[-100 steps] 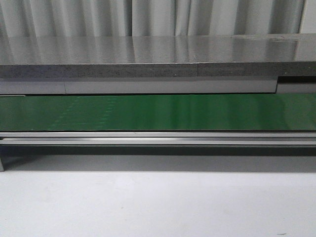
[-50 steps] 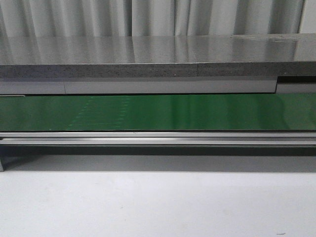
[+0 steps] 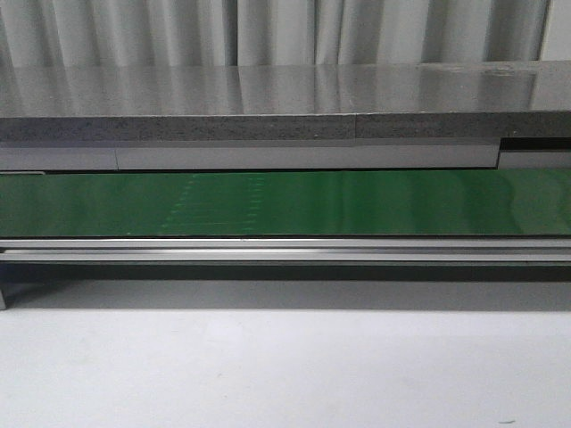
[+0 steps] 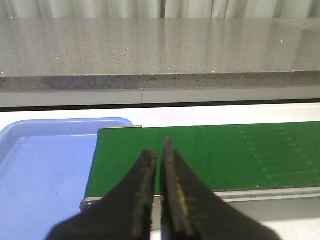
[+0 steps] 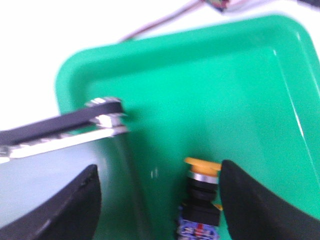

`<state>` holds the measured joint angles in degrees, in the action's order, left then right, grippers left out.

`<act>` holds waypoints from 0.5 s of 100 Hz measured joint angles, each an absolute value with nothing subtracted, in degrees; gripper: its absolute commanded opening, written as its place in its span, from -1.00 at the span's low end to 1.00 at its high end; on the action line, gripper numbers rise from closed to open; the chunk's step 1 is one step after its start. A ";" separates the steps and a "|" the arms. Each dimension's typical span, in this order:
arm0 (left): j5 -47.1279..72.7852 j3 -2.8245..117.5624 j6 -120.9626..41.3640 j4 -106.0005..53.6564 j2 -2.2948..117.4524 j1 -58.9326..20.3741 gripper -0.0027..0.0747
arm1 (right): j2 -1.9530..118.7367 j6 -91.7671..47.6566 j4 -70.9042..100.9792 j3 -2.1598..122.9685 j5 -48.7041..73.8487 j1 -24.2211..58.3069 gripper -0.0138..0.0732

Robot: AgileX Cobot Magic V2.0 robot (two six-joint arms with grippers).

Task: Move button from left to right
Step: 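Lower the button into the green tray and open the right gripper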

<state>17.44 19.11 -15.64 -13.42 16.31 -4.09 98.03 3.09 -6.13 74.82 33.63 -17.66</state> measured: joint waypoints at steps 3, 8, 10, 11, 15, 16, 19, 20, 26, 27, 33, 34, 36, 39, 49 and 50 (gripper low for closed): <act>17.44 19.11 -15.64 -13.42 16.31 -4.09 -0.92 | 97.16 3.09 -6.15 74.82 33.63 -16.71 0.41; 17.44 19.11 -15.64 -13.42 16.31 -4.09 -0.92 | 95.63 3.09 -6.15 74.82 33.63 -15.26 0.41; 17.44 19.11 -15.64 -13.42 16.31 -4.09 -0.92 | 94.93 3.09 -6.11 74.82 33.63 -14.59 0.41; 17.44 19.11 -15.64 -13.42 16.31 -4.09 -0.92 | 94.69 3.09 -6.02 74.82 33.63 -14.37 0.41; 17.44 19.11 -15.64 -13.42 16.31 -4.09 -0.92 | 93.17 3.13 -6.02 74.57 33.17 -13.04 0.41; 17.44 19.11 -15.64 -13.42 16.31 -4.09 -0.92 | 92.60 3.13 -6.02 74.39 33.18 -12.81 0.41; 17.44 19.11 -15.64 -13.42 16.31 -4.09 -0.92 | 91.44 3.13 -5.90 73.89 32.51 -11.88 0.41; 17.44 19.11 -15.64 -13.42 16.31 -4.09 -0.92 | 91.12 3.13 -5.90 73.72 32.39 -11.42 0.41; 17.44 19.11 -15.64 -13.42 16.31 -4.09 -0.92 | 88.18 3.13 -5.22 71.96 31.17 -9.51 0.41; 17.44 19.11 -15.64 -13.42 16.31 -4.09 -0.92 | 87.83 3.13 -5.22 71.72 31.03 -9.04 0.41; 17.44 19.11 -15.64 -13.42 16.31 -4.09 -0.92 | 84.71 3.13 -4.86 69.32 29.61 -6.95 0.41; 17.44 19.11 -15.64 -13.42 16.31 -4.09 -0.92 | 84.33 3.13 -4.86 69.01 29.44 -6.73 0.41; 17.44 19.11 -15.64 -13.42 16.31 -4.09 -0.92 | 83.20 3.13 -4.74 68.07 28.83 -6.08 0.41; 17.44 19.11 -15.64 -13.42 16.31 -4.09 -0.92 | 81.67 3.13 -4.74 66.37 28.02 -5.24 0.41; 17.44 19.11 -15.64 -13.42 16.31 -4.09 -0.92 | 75.38 3.13 -4.63 61.00 24.94 -2.76 0.41; 17.44 19.11 -15.64 -13.42 16.31 -4.09 -0.92 | 74.94 3.13 -4.63 60.62 24.55 -2.47 0.41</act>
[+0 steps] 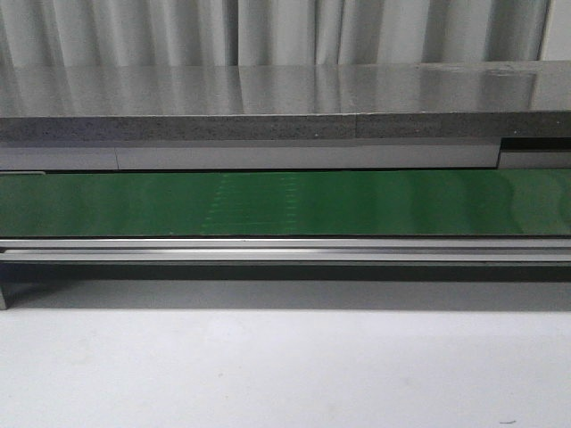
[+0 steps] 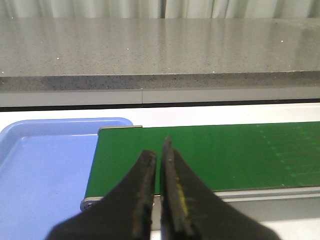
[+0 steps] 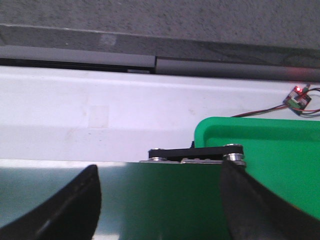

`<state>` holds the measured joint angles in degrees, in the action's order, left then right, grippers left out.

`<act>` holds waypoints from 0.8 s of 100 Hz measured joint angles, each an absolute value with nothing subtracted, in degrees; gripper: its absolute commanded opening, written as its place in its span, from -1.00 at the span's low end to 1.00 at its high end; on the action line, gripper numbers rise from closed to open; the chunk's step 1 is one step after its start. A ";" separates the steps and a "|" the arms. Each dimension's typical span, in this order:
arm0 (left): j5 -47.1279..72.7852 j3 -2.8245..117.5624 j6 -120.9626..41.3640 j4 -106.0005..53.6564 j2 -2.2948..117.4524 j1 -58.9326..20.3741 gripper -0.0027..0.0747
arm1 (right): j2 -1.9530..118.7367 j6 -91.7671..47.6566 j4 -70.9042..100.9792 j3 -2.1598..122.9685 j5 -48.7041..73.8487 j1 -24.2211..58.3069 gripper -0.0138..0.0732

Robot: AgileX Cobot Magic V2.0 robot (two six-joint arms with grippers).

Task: Move button from left to right
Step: 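Lower the button into the green tray and open the right gripper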

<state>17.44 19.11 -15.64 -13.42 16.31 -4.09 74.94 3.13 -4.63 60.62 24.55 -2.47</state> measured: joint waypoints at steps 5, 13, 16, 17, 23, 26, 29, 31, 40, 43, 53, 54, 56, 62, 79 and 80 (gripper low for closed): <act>17.44 19.11 -15.64 -13.42 16.31 -4.09 -0.92 | 71.65 3.13 -4.63 57.80 23.16 -1.55 0.41; 17.44 19.11 -15.64 -13.42 16.31 -4.09 -0.92 | 65.75 3.13 -4.55 52.95 21.27 -0.48 0.41; 17.44 19.11 -15.64 -13.42 16.31 -4.09 -0.92 | 63.72 3.23 -4.55 51.34 20.53 -0.19 0.41; 17.44 19.11 -15.64 -13.42 16.31 -4.09 -0.92 | 63.20 3.22 -4.55 50.53 20.39 -0.19 0.41; 17.44 19.11 -15.64 -13.42 16.31 -4.09 -0.92 | 58.59 3.22 -4.55 47.33 19.30 0.19 0.41; 17.44 19.11 -15.64 -13.42 16.31 -4.09 -0.92 | 56.49 3.22 -4.55 45.76 18.84 0.28 0.41; 17.44 19.11 -15.64 -13.42 16.31 -4.09 -0.92 | 53.87 3.22 -4.55 43.85 18.47 0.28 0.41; 17.44 19.11 -15.64 -13.42 16.31 -4.09 -0.92 | 52.79 3.22 -4.55 42.75 18.12 0.28 0.41; 17.44 19.11 -15.64 -13.42 16.31 -4.09 -0.92 | 45.95 3.22 -4.55 38.51 17.34 0.28 0.41; 17.44 19.11 -15.64 -13.42 16.31 -4.09 -0.92 | 43.28 3.22 -4.55 36.84 17.18 0.28 0.41; 17.44 19.11 -15.64 -13.42 16.31 -4.09 -0.92 | 35.66 3.22 -4.55 32.49 16.91 0.28 0.41; 17.44 19.11 -15.64 -13.42 16.31 -4.09 -0.92 | 35.13 3.22 -4.55 32.19 16.93 0.28 0.41; 17.44 19.11 -15.64 -13.42 16.31 -4.09 -0.92 | 33.43 3.22 -4.55 31.33 16.93 0.28 0.41; 17.44 19.11 -15.64 -13.42 16.31 -4.09 -0.92 | 28.60 3.22 -4.55 28.98 16.70 0.28 0.41; 17.44 19.11 -15.64 -13.42 16.31 -4.09 -0.92 | 18.23 3.26 -4.55 23.20 16.58 0.28 0.41; 17.44 19.11 -15.64 -13.42 16.31 -4.09 -0.92 | 17.87 3.26 -4.55 22.77 16.58 0.28 0.41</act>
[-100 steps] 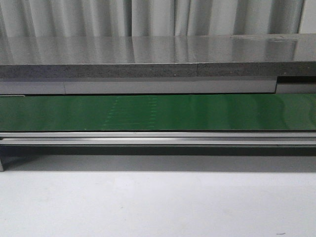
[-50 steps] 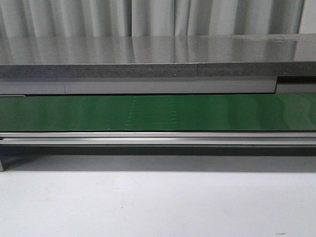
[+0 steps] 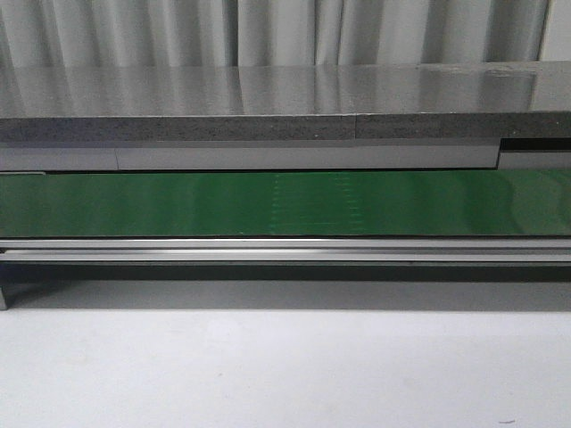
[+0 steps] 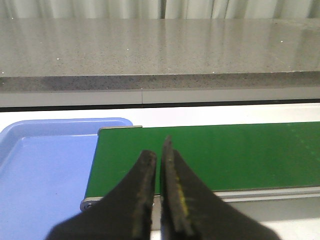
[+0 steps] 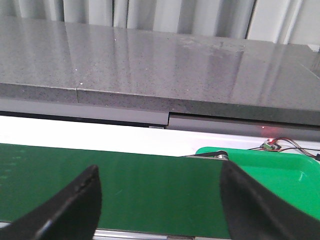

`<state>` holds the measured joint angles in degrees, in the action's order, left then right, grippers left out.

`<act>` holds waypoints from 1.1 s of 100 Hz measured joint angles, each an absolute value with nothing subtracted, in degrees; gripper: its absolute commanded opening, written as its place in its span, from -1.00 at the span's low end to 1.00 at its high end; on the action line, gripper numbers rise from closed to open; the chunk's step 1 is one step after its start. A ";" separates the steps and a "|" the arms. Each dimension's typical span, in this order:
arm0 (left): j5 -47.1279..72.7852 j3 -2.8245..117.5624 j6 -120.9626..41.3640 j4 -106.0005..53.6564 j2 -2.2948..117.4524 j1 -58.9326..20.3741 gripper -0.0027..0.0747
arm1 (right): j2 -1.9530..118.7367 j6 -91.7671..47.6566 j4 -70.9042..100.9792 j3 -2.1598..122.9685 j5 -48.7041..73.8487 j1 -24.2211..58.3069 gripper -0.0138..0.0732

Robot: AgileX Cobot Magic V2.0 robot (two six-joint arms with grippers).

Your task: Move button from left to right

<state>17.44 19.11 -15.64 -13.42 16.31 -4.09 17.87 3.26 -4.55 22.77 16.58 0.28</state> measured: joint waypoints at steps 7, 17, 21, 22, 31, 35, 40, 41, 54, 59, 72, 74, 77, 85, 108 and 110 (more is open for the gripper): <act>17.44 19.11 -15.64 -13.42 16.31 -4.09 -0.92 | 14.76 3.26 -4.55 20.78 16.71 0.28 0.41; 17.44 19.11 -15.64 -13.42 16.31 -4.09 -0.92 | 11.79 3.35 -4.55 19.04 16.71 0.28 0.28; 17.44 19.11 -15.64 -13.42 16.31 -4.09 -0.92 | 11.32 3.35 -4.55 18.79 16.71 0.28 0.19; 17.44 19.11 -15.64 -13.42 16.31 -4.09 -0.92 | 11.19 3.35 -4.55 18.79 16.71 0.28 0.16; 17.44 19.11 -15.64 -13.42 16.31 -4.09 -0.92 | 10.77 3.35 -4.55 18.66 16.58 0.28 -0.11; 17.44 19.11 -15.64 -13.42 16.31 -4.09 -0.92 | 10.77 3.35 -4.55 18.66 16.46 0.28 -0.21; 17.44 19.11 -15.64 -13.42 16.31 -4.09 -0.92 | 10.77 3.35 -4.55 18.66 16.37 0.28 -0.37; 17.44 19.11 -15.64 -13.42 16.31 -4.09 -0.92 | 10.77 3.35 -4.55 18.66 16.37 0.28 -0.39; 17.44 19.11 -15.64 -13.42 16.31 -4.09 -0.92 | 10.77 3.35 -4.55 18.66 16.23 0.28 -0.76; 17.44 19.11 -15.64 -13.42 16.31 -4.09 -0.92 | 10.77 3.35 -4.55 18.66 16.23 0.28 -0.85; 17.44 19.11 -15.64 -13.42 16.31 -4.09 -0.92 | 10.77 3.35 -4.55 18.66 16.09 0.28 -0.84; 17.44 19.11 -15.64 -13.42 16.31 -4.09 -0.92 | 10.77 3.35 -4.55 18.66 16.09 0.28 -0.84; 17.44 19.11 -15.64 -13.42 16.31 -4.09 -0.92 | 10.77 3.35 -4.55 18.66 16.09 0.28 -0.84; 17.44 19.11 -15.64 -13.42 16.31 -4.09 -0.92 | 10.77 3.35 -4.55 18.66 16.05 0.28 -0.84; 17.44 19.11 -15.64 -13.42 16.31 -4.09 -0.92 | 10.77 3.35 -4.55 18.66 15.96 0.28 -0.84; 17.44 19.11 -15.64 -13.42 16.31 -4.09 -0.92 | 10.77 3.35 -4.55 18.66 15.96 0.28 -0.84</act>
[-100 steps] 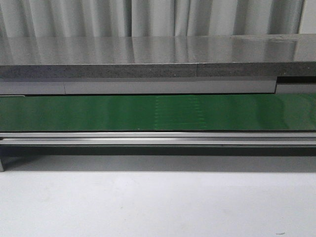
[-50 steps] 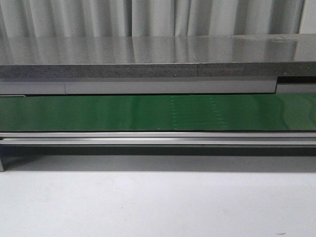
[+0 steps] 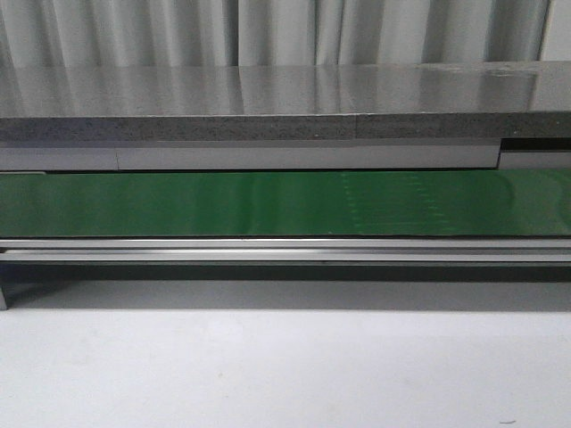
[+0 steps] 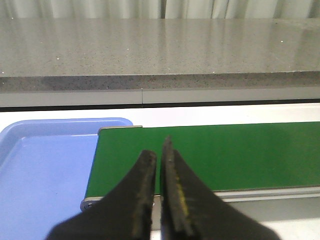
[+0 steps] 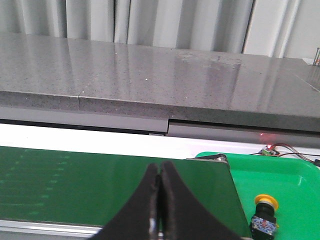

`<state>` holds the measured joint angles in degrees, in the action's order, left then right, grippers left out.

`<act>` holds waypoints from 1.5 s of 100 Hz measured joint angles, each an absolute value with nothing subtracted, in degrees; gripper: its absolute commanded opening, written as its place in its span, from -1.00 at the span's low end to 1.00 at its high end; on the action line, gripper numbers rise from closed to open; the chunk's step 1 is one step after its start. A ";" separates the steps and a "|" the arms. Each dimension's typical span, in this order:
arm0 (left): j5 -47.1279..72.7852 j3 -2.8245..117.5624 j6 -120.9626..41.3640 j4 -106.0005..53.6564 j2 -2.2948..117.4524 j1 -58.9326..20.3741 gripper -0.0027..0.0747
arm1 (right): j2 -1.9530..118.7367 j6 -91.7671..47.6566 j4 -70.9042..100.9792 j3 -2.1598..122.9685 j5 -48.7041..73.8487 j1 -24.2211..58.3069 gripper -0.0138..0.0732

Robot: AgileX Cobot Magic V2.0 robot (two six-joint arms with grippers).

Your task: Move button from left to right

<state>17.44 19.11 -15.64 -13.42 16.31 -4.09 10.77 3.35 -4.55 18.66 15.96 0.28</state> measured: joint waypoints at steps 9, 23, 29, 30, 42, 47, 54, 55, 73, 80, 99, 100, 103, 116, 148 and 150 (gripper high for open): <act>17.44 19.11 -15.64 -13.42 16.31 -4.09 -0.92 | 10.77 3.35 -4.55 18.66 15.96 0.28 -0.84; 17.44 19.11 -15.64 -13.42 16.31 -4.09 -0.92 | 10.77 3.35 -4.55 18.66 15.96 0.28 -0.84; 17.44 19.11 -15.64 -13.42 16.31 -4.09 -0.92 | 10.77 3.35 -4.55 18.66 15.96 0.28 -0.84; 17.44 19.11 -15.64 -13.42 16.31 -4.09 -0.92 | 10.77 3.35 -4.55 18.66 15.96 0.28 -0.84; 17.44 19.11 -15.64 -13.42 16.31 -4.09 -0.92 | 10.77 3.35 -4.55 18.66 15.96 0.28 -0.84; 17.44 19.11 -15.64 -13.42 16.31 -4.09 -0.92 | 10.77 3.35 -4.55 18.66 15.96 0.28 -0.84; 17.44 19.11 -15.64 -13.42 16.31 -4.09 -0.92 | 10.77 3.35 -4.55 18.28 15.81 0.28 -0.84; 17.44 19.11 -15.64 -13.42 16.31 -4.09 -0.92 | 10.77 3.35 -4.55 18.16 15.76 0.28 -0.84; 17.44 19.11 -15.64 -13.42 16.31 -4.09 -0.92 | 9.48 3.35 -4.55 14.80 13.84 1.79 -0.84; 17.44 19.11 -15.64 -13.42 16.31 -4.09 -0.92 | 8.05 3.35 -4.55 12.55 12.65 2.35 -0.84; 17.44 19.11 -15.64 -13.42 16.31 -4.09 -0.92 | 2.62 3.52 -4.55 5.50 10.65 2.56 -0.84; 17.44 19.11 -15.64 -13.42 16.31 -4.09 -0.92 | 2.19 3.52 -4.55 5.25 10.64 2.56 -0.84; 17.44 19.11 -15.64 -13.42 16.31 -4.09 -0.92 | 1.30 3.62 -4.55 4.00 10.52 2.56 -0.84; 17.44 19.11 -15.64 -13.42 16.31 -4.09 -0.92 | -0.44 3.88 -3.16 -0.10 9.36 2.56 -0.84; 17.44 19.11 -15.64 -13.42 16.31 -4.09 -0.92 | -0.44 4.03 -2.07 -1.62 7.21 2.56 -0.84; 17.44 19.11 -15.64 -13.42 16.31 -4.09 -0.92 | -0.44 4.03 -2.07 -1.62 7.21 2.56 -0.84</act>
